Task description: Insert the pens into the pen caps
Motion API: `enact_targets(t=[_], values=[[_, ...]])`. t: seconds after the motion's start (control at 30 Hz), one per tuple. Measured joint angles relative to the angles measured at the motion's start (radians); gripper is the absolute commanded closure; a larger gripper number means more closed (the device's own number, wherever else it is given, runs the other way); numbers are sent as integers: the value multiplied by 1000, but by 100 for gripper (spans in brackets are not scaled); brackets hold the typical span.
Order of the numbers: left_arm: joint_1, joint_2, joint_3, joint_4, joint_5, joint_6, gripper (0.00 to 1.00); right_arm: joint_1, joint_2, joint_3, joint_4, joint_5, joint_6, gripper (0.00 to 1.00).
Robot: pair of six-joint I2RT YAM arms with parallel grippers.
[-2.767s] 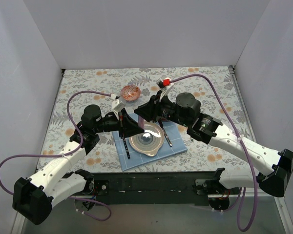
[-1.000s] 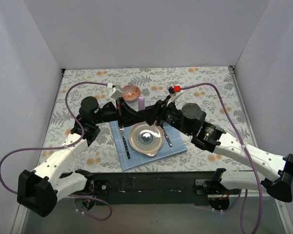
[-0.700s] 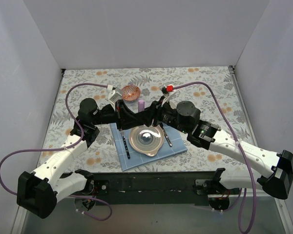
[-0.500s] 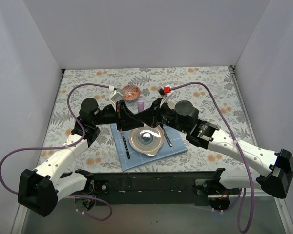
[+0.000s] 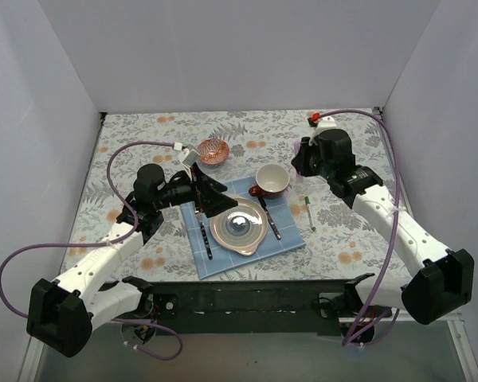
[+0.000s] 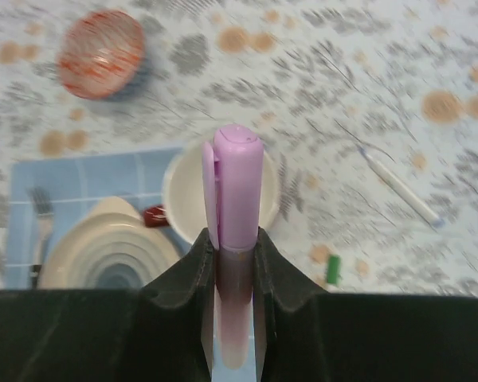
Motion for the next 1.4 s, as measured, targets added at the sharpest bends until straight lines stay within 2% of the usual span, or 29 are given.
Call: enact_targets(t=[0.17, 0.43, 0.57, 0.77, 0.9, 1.13, 1.4], values=[[1, -31, 1, -52, -164, -30, 2, -121, 61, -62, -179, 86, -19, 99], [1, -72, 8, -131, -401, -72, 2, -158, 171, -174, -330, 152, -33, 98], [1, -115, 8, -154, -468, -56, 2, -171, 195, -178, -324, 173, -35, 87], [1, -150, 8, -170, -553, -47, 2, -191, 269, -210, -272, 128, -36, 84], [1, -151, 8, -180, -601, -40, 2, -197, 325, -211, -253, 113, -36, 73], [1, -158, 8, -208, -678, -29, 2, -197, 331, -211, -221, 103, -34, 62], [1, -177, 13, -221, -720, -26, 2, -198, 330, -208, -222, 113, -27, 60]])
